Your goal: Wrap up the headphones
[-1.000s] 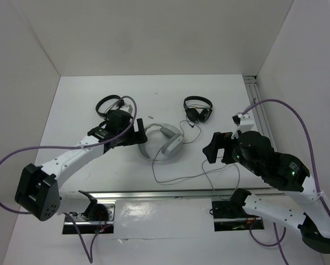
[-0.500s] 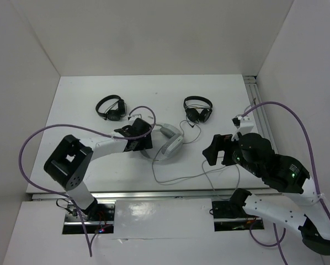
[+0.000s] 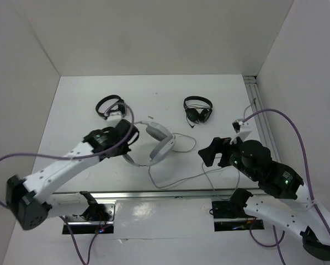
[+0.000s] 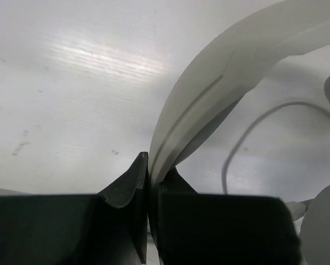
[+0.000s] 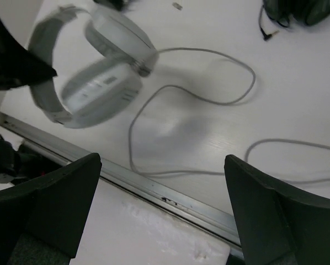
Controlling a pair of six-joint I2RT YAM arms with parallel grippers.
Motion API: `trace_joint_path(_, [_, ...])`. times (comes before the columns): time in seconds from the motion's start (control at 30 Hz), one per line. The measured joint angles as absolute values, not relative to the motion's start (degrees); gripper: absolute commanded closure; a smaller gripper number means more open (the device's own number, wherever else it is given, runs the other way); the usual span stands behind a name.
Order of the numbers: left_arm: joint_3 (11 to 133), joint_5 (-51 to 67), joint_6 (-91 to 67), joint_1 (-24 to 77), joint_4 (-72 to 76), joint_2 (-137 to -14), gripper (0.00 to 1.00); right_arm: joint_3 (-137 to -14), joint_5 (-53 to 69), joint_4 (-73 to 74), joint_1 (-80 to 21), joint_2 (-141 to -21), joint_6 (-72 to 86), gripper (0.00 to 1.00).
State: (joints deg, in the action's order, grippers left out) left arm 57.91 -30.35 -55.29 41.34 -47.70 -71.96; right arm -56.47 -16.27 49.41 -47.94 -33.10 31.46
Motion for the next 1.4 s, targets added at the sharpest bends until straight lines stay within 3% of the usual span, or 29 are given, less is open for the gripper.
trace_joint_path(0.17, [72.75, -31.51, -49.54, 40.93, -58.94, -55.44, 0.99, -45.25, -11.07, 35.22, -47.94, -24.77, 29.61, 0.0])
trace_joint_path(0.3, [89.38, -30.5, -44.91, 40.62, -66.26, -52.49, 0.97, -36.99, -10.15, 20.18, -47.94, -25.12, 28.14, 0.0])
trace_joint_path(0.5, [112.05, -29.71, -40.03, 40.23, -76.01, -58.3, 0.97, -30.3, -3.75, -2.39, -47.94, -38.09, 22.09, 0.0])
trace_joint_path(0.73, [116.79, -27.49, -37.12, 40.21, -80.64, -62.7, 0.97, -30.28, 9.93, -20.25, -47.83, -54.81, 18.39, 0.05])
trace_joint_path(0.8, [116.79, -27.03, -36.56, 40.21, -81.36, -63.4, 0.97, -30.0, 11.88, -23.46, -47.83, -56.29, 18.31, 0.09])
trace_joint_path(0.9, [116.79, -26.41, -36.16, 40.21, -82.0, -64.45, 0.97, -28.97, 12.69, -27.9, -47.86, -56.6, 17.91, 0.26])
trace_joint_path(0.93, [116.79, -26.17, -36.16, 40.21, -82.11, -64.53, 0.97, -28.71, 12.51, -28.95, -47.86, -56.6, 17.89, 0.45])
trace_joint_path(0.97, [116.79, -25.89, -36.16, 40.21, -82.26, -64.53, 0.97, -28.45, 12.25, -30.13, -47.86, -56.66, 17.37, 0.57])
trace_joint_path(1.07, [116.79, -25.17, -36.25, 40.21, -82.39, -64.1, 1.0, -27.86, 10.68, -33.15, -47.86, -57.25, 16.93, 0.7])
trace_joint_path(1.2, [116.81, -25.04, -36.56, 40.21, -82.46, -63.42, 1.0, -27.83, 7.62, -34.81, -47.86, -59.29, 15.99, 0.71])
trace_joint_path(1.3, [116.81, -25.06, -37.23, 40.21, -82.56, -63.11, 1.0, -27.62, 5.67, -35.22, -47.86, -59.55, 15.33, 0.62])
trace_joint_path(1.37, [116.81, -24.95, -37.8, 40.21, -82.48, -62.96, 1.0, -27.62, 4.78, -35.66, -47.86, -59.75, 15.03, 0.63])
trace_joint_path(1.4, [116.81, -24.82, -37.89, 40.21, -82.41, -62.92, 1.0, -27.62, 4.27, -35.83, -47.86, -59.9, 14.76, 0.69])
